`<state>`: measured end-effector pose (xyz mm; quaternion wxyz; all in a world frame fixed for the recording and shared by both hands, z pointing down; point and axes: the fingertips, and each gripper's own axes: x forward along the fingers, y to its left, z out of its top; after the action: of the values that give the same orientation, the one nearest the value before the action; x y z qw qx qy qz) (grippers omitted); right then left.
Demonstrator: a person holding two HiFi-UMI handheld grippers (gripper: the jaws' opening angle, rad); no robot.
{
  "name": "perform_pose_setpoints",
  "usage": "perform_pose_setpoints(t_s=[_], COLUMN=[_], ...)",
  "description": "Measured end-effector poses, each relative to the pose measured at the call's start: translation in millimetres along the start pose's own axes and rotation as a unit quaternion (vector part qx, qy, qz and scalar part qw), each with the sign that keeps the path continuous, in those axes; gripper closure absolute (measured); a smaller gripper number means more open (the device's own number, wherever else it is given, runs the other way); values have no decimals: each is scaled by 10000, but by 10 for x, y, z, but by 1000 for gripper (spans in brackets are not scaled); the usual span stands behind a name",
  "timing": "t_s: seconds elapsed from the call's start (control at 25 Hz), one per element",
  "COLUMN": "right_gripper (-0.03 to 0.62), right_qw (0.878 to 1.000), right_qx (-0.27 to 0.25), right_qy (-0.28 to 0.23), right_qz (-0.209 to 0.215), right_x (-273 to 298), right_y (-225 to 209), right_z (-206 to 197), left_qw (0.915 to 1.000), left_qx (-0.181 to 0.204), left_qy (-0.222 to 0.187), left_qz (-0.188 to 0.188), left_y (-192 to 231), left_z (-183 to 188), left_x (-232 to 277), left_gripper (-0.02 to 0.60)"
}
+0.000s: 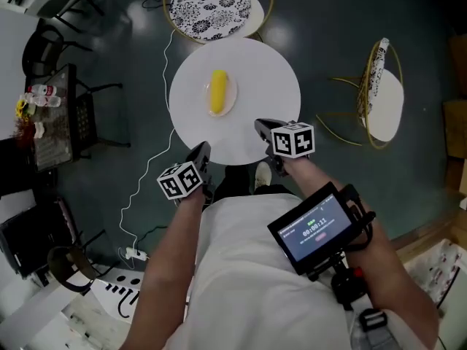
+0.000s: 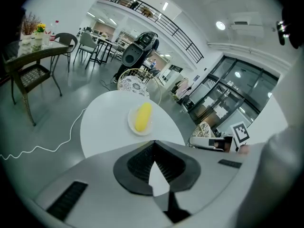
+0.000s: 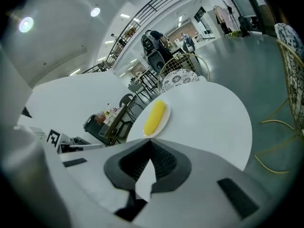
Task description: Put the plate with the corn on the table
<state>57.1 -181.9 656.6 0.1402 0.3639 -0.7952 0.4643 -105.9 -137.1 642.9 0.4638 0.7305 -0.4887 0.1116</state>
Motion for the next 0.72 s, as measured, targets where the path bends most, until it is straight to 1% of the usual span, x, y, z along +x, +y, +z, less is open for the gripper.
perform_pose_setpoints(t_s=[0.12, 0.28, 0.44, 0.52, 0.72], right_gripper=[588, 588, 588, 588, 588], right_qw=[9997, 9990, 9981, 9977, 9969], right_qx=[-50, -282, -399, -430, -460], right_qy=[-17, 35, -3, -27, -102], right_qz=[231, 339, 464, 527, 637], right_x=[-109, -256, -364, -405, -547], right_y=[159, 298, 446, 503, 623], right_z=[-67, -130, -153, -158, -169], left_qw=[9998, 9987, 9972, 9968, 9971], left_qx=[189, 454, 687, 716, 617], left_qy=[-87, -213, -295, -349, -418], left_qz=[-31, -25, -32, -27, -121], left_y=[-149, -330, -459, -493, -576], left_z=[2, 12, -22, -48, -180], left_x=[-133, -337, -543, -613, -782], left_gripper=[574, 575, 574, 574, 575])
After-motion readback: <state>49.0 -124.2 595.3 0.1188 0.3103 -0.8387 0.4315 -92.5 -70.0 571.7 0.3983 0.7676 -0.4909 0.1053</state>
